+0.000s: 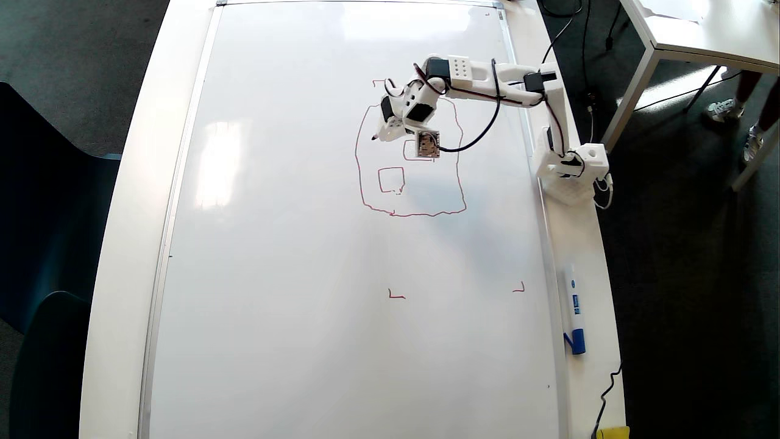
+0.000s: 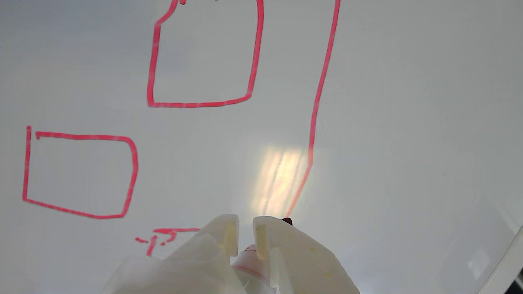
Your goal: Draw on a whiteboard a robot head using a pen attached to the gripper
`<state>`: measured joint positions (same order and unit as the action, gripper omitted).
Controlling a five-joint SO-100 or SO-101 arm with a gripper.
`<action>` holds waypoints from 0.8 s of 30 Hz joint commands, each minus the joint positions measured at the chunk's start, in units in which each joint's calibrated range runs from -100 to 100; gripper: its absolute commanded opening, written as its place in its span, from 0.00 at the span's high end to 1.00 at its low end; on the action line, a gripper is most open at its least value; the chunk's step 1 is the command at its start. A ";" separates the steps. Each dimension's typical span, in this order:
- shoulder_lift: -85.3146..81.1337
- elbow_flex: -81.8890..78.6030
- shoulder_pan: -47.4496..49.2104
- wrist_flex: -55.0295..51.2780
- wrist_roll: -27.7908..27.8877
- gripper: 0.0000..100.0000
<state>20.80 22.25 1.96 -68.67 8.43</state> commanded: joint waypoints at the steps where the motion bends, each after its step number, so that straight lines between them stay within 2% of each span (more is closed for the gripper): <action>1: 4.65 8.39 -0.08 -0.40 -0.17 0.99; 11: 15.56 19.01 -0.08 -0.40 -0.33 0.99; 24: 20.08 20.10 -0.01 0.46 -0.39 0.99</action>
<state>40.87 39.88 2.34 -68.67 8.16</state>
